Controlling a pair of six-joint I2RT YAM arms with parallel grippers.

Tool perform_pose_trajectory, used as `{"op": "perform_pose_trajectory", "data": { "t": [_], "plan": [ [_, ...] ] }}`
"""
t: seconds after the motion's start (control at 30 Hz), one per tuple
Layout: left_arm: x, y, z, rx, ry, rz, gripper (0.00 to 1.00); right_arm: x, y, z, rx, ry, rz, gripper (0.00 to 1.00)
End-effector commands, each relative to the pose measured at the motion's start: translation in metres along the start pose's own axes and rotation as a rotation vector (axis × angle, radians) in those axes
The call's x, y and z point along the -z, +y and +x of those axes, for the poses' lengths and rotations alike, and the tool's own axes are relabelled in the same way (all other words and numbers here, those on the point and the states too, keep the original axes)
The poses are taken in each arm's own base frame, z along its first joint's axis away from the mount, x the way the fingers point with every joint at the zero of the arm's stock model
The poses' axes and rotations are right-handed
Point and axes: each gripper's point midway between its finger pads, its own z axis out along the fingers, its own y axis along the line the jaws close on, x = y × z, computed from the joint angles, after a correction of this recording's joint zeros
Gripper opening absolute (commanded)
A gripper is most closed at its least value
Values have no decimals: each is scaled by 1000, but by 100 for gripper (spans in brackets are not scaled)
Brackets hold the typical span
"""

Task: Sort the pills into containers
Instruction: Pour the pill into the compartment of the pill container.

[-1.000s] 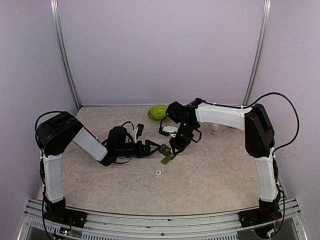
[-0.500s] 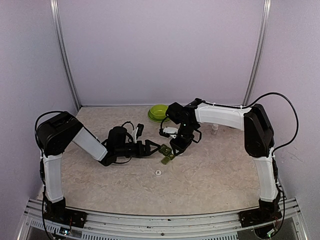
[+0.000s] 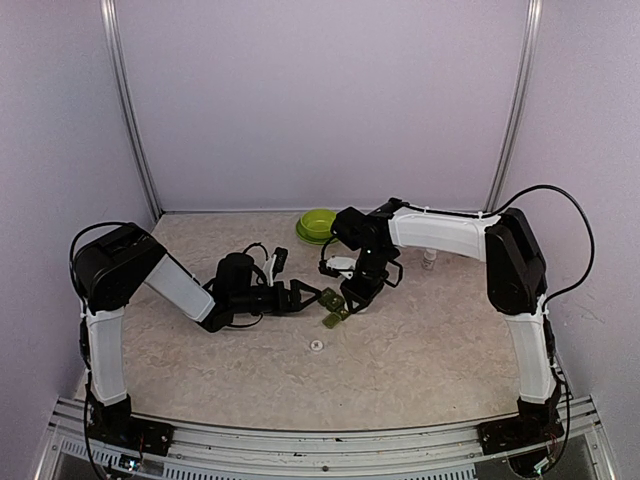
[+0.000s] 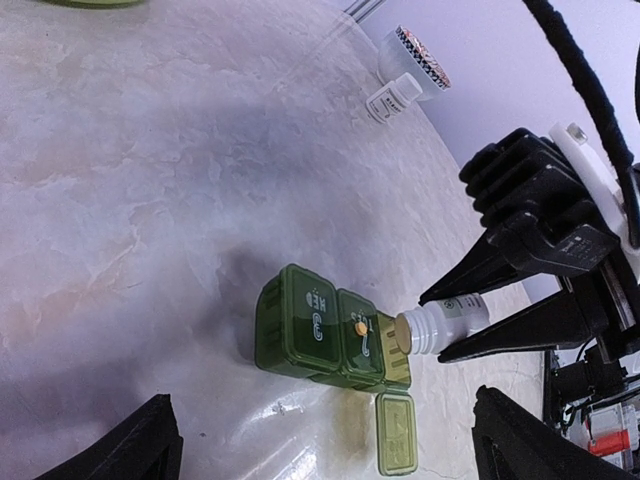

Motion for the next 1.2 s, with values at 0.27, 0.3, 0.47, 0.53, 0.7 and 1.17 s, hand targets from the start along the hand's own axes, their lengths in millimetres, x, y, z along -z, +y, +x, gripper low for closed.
{"op": "perform_pose_trajectory", "data": {
  "t": [0.27, 0.3, 0.47, 0.53, 0.7, 1.17],
  "plan": [
    [-2, -2, 3, -10, 4, 25, 99, -2, 8, 6, 33, 45, -9, 18],
    [-2, -3, 3, -12, 4, 26, 99, -3, 8, 6, 36, 51, -8, 18],
    [-3, -7, 3, -20, 7, 47, 99, -4, 8, 6, 42, 63, 0, 19],
    [-3, -9, -1, -37, 2, 54, 99, -4, 8, 5, 44, 60, 0, 19],
    [-8, -13, -12, -76, -24, 74, 99, -4, 7, 2, 44, 52, 3, 19],
    [-25, -18, -32, -122, -49, 200, 99, -3, 6, 0, 42, 47, 8, 21]
  ]
}}
